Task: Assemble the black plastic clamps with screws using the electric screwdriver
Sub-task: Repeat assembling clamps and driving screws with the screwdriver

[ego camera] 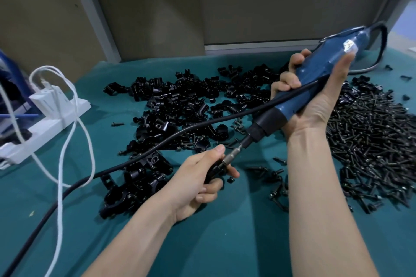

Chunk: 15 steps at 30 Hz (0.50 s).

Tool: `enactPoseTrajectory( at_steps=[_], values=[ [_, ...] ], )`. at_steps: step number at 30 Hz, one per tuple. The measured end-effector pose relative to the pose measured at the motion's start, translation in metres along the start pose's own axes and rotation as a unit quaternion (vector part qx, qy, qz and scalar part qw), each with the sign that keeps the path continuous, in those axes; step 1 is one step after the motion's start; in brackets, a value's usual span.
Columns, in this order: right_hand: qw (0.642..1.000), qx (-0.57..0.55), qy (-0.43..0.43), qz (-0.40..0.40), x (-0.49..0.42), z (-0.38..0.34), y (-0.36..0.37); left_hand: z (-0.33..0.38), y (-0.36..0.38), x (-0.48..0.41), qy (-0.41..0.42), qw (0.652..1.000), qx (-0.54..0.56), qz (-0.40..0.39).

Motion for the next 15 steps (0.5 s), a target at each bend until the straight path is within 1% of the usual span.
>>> enactPoseTrajectory(
  at_steps=[2, 5, 7, 15],
  values=[
    [1.000, -0.018, -0.004, -0.006, -0.0035, 0.0037, -0.0010, -0.0020, 0.0005, 0.0002, -0.019, 1.000, 0.017, -0.016],
    [0.998, -0.042, 0.007, -0.047, -0.0073, 0.0064, 0.0005, -0.0089, 0.0046, 0.0000, -0.073, 0.991, 0.081, -0.071],
    [0.998, -0.036, 0.006, -0.060, -0.0075, 0.0060, 0.0012, -0.0106, 0.0063, -0.0009, -0.091, 0.986, 0.105, -0.091],
    [0.997, -0.039, 0.010, -0.067, -0.0065, 0.0089, 0.0018, -0.0107, 0.0052, -0.0011, -0.101, 0.984, 0.109, -0.094]
  ],
)
Point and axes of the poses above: each hand's wrist, its own x-axis away from the middle knuckle, its own y-axis out of the palm, z = x × y, the point moved 4 cm from there along -x, towards the middle knuckle, and after that the axes turned 15 degrees about -y, right-handed, at the moved point
